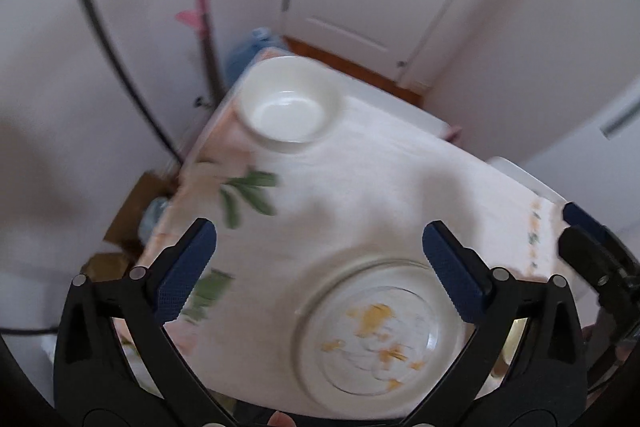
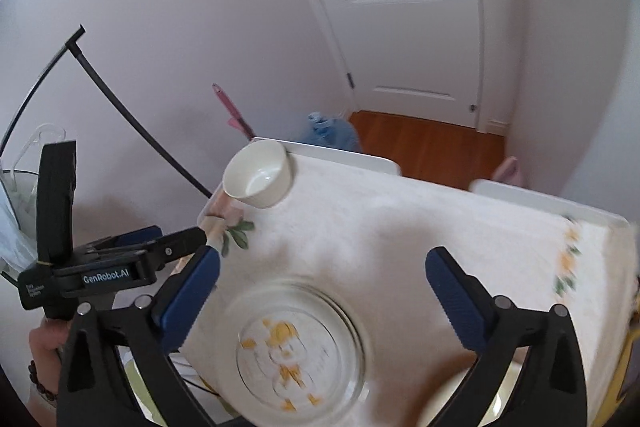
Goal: Organize plates and bowls
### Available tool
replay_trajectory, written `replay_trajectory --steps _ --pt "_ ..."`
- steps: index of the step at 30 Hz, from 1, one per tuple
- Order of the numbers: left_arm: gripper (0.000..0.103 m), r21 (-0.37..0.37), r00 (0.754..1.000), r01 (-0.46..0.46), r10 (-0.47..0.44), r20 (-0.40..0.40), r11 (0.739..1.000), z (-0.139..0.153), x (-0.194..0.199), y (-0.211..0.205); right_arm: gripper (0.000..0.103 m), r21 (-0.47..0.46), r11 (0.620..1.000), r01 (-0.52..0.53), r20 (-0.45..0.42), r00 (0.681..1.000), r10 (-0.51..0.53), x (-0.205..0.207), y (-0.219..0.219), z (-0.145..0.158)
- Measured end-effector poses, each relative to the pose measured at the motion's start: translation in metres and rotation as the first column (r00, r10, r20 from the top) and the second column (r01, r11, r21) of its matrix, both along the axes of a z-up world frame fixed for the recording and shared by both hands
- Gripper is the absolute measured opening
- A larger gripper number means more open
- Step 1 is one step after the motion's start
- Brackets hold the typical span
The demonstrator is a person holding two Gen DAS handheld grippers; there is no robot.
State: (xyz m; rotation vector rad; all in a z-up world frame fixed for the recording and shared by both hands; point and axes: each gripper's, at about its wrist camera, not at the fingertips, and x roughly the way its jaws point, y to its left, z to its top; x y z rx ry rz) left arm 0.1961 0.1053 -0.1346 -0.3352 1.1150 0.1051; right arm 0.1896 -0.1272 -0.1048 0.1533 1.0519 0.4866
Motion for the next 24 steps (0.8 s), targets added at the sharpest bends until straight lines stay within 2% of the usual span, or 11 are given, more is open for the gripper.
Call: replay_trajectory --steps 4,6,11,14,17,19,21,22,24 --pt "0.103 -0.123 0.994 -0.105 0.104 -0.014 0.987 -0.019 0.011 0.041 0.102 -0.003 0.998 -0.056 -0.021 0.998 0.056 0.041 0.036 -0.011" --pt "0.102 -0.17 0.989 -0.146 0.146 -0.013 0.975 -0.028 0.019 0.057 0.102 -0.006 0.996 -0.088 -0.062 0.994 0.088 0.062 0.051 -0.021" --pt "0.101 -0.258 0.983 -0.18 0.181 -0.021 0.949 -0.05 0.042 0.072 0.102 -0.042 0.988 -0.147 -0.162 0.977 0.139 0.11 0.089 -0.055" --pt "0.088 -0.307 0.979 -0.202 0.199 -0.041 0.93 -0.068 0.062 0.074 0.102 -0.034 0.982 -0.187 -0.214 0.961 0.175 0.131 0.106 -0.081" --pt "0.069 -0.309 0.975 -0.222 0.212 -0.068 0.925 -0.088 0.08 0.074 0.101 -0.019 0.982 -0.19 -0.252 0.951 0.179 0.15 0.117 -0.104" --pt "0.051 -0.295 0.973 -0.231 0.218 -0.077 0.927 -0.098 0.089 0.073 0.094 0.003 0.981 -0.193 -0.277 0.943 0.186 0.16 0.122 -0.118" --pt "0.043 -0.285 0.974 -0.225 0.214 -0.07 0.932 -0.105 0.096 0.071 0.075 0.018 0.978 -0.207 -0.306 0.93 0.203 0.166 0.128 -0.131" --pt "0.035 -0.278 0.975 -0.221 0.209 -0.07 0.935 -0.108 0.098 0.071 0.07 0.023 0.975 -0.22 -0.32 0.922 0.216 0.168 0.133 -0.138" --pt "0.028 -0.242 0.975 -0.22 0.208 -0.077 0.945 -0.113 0.103 0.069 0.056 0.029 0.971 -0.236 -0.336 0.913 0.232 0.172 0.141 -0.148"
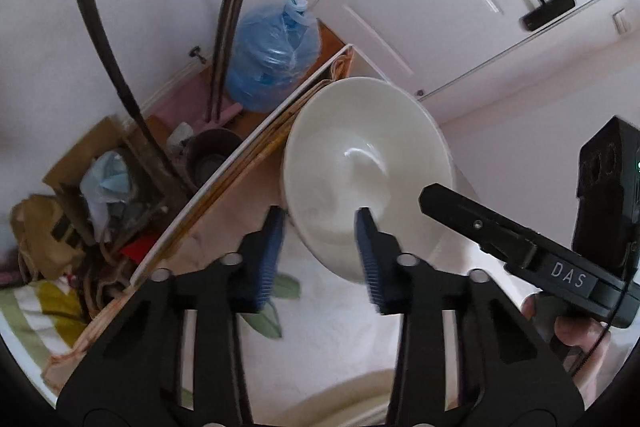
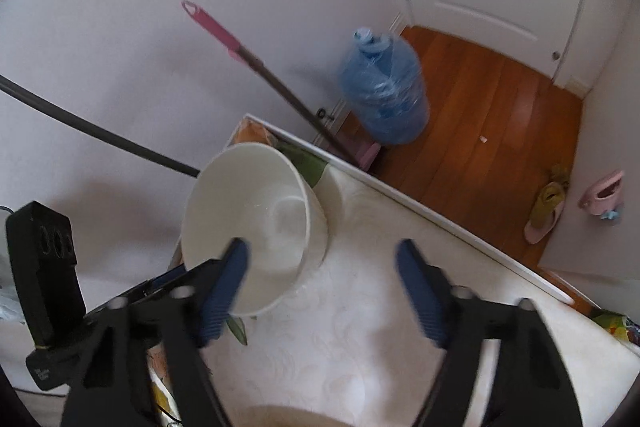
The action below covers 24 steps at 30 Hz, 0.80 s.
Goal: Organize plates and bowls
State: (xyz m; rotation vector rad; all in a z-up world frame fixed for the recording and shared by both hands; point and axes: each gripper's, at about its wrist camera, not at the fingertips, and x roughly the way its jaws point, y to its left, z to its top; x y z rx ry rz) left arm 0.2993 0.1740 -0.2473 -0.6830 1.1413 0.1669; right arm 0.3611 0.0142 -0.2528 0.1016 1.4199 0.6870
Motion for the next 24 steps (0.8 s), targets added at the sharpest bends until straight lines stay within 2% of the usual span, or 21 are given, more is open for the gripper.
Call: replay_trajectory --steps 1,3,5,7,16,24 --pt "0.024 0.009 1.0 -0.001 0.001 0.0 1.0 -0.002 0.001 0.001 0.053 0.006 1.0 -0.006 -0.007 1.0 0.006 0.0 0.003 -0.005" --pt "0.023 0.007 1.0 -0.007 0.007 0.005 1.0 -0.006 0.002 0.004 0.036 0.016 1.0 -0.012 -0.02 1.0 0.013 -0.001 0.005 -0.01" --pt "0.022 0.0 1.0 -0.01 0.01 0.01 1.0 -0.008 0.002 0.007 0.025 0.019 1.0 -0.017 -0.027 0.999 0.018 -0.002 0.007 -0.015" --pt "0.022 0.014 1.0 -0.001 0.0 0.01 1.0 -0.008 0.003 0.007 0.02 0.027 0.999 -0.022 -0.03 0.999 0.022 -0.003 0.01 -0.018" --pt "0.022 0.131 0.997 0.061 -0.066 0.03 0.99 0.006 0.002 -0.01 0.02 0.019 0.999 -0.032 0.048 0.998 0.031 -0.017 0.012 0.0" --pt "0.023 0.18 0.983 0.135 -0.155 0.102 0.974 0.055 -0.014 -0.04 0.02 0.067 0.997 0.049 0.121 0.991 -0.057 -0.038 -0.024 0.046"
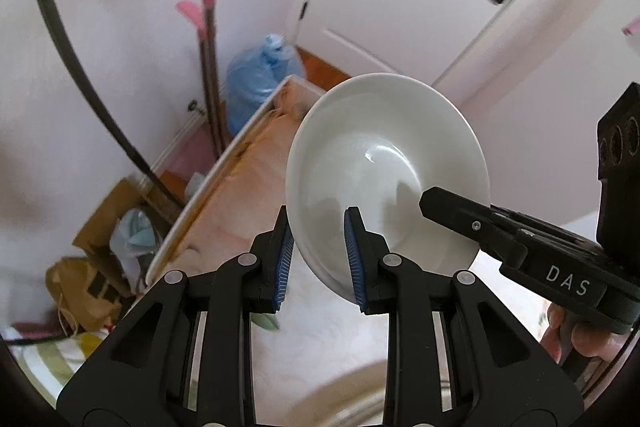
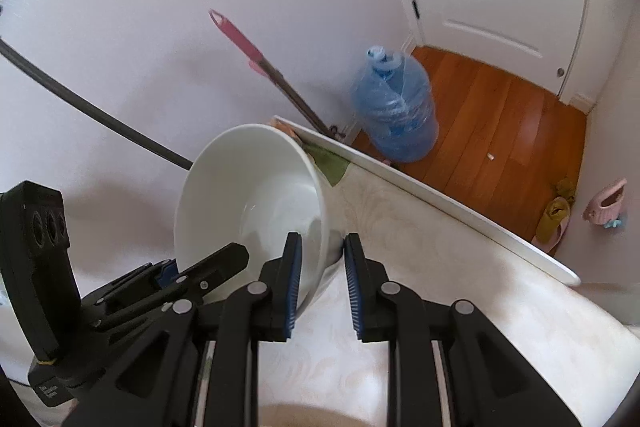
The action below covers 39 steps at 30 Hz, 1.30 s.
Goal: Organize plates and bowls
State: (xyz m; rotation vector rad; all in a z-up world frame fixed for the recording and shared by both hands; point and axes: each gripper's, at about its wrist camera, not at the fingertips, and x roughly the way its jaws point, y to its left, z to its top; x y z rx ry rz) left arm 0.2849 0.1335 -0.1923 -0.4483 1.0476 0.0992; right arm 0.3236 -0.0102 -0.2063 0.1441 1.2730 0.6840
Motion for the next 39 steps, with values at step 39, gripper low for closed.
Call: replay_trajectory --steps 39 --pt "0.023 -0.014 0.797 0.595 -0.592 -0.118 0.804 0.018 -0.172 -0.332 0.02 -0.12 0.832 0.541 -0.041 0.835 -0.549 -0.274 -0.319 0.044"
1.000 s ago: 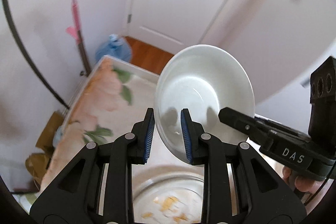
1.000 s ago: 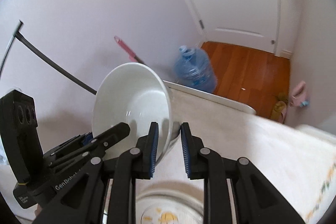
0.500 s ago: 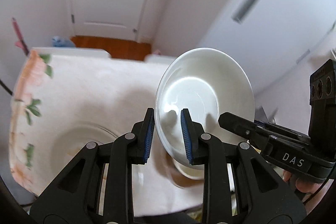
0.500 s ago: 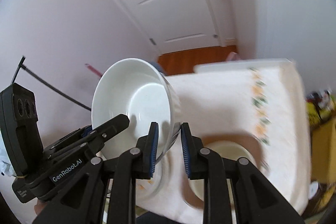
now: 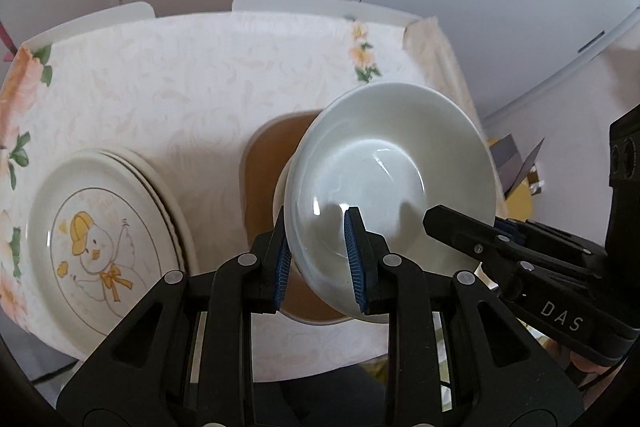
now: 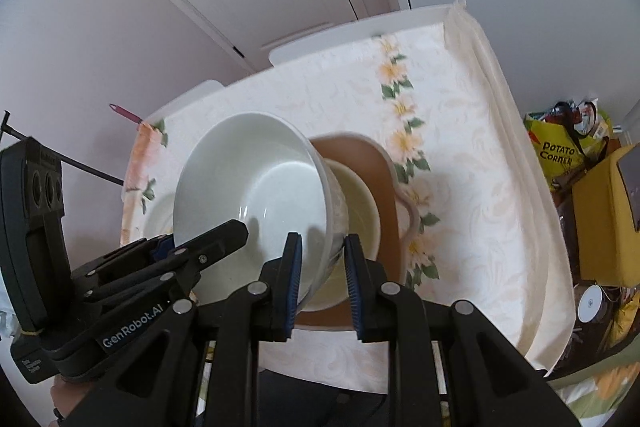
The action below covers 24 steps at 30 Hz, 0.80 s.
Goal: Organize plates and bowls
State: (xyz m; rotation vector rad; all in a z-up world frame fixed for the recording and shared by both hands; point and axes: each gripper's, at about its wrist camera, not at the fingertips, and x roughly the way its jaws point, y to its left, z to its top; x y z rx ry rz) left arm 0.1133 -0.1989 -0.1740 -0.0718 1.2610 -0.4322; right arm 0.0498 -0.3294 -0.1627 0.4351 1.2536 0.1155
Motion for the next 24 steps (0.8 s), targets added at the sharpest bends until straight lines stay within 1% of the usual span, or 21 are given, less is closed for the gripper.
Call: replay_trajectory --steps 5,12,15,24 --pt "0.023 0.057 1.0 0.015 -0.014 -0.02 0.998 -0.011 0.008 -0.004 0.019 -0.007 1.0 -0.009 -0.024 1.0 0.009 0.0 0.0 -0.013" --pt "0.023 0.151 0.997 0.073 -0.076 0.018 0.986 -0.015 0.006 -0.017 0.019 -0.067 0.997 -0.031 -0.029 0.999 0.029 0.0 0.007 -0.014" --pt "0.023 0.157 0.996 0.083 -0.086 0.008 0.984 -0.015 0.006 -0.02 0.019 -0.095 0.995 -0.033 -0.03 0.999 0.03 -0.001 0.007 -0.014" --pt "0.026 0.241 0.993 0.112 -0.115 -0.002 0.964 -0.015 0.004 -0.028 0.02 -0.085 0.996 -0.012 -0.05 0.999 0.008 -0.001 0.004 -0.016"
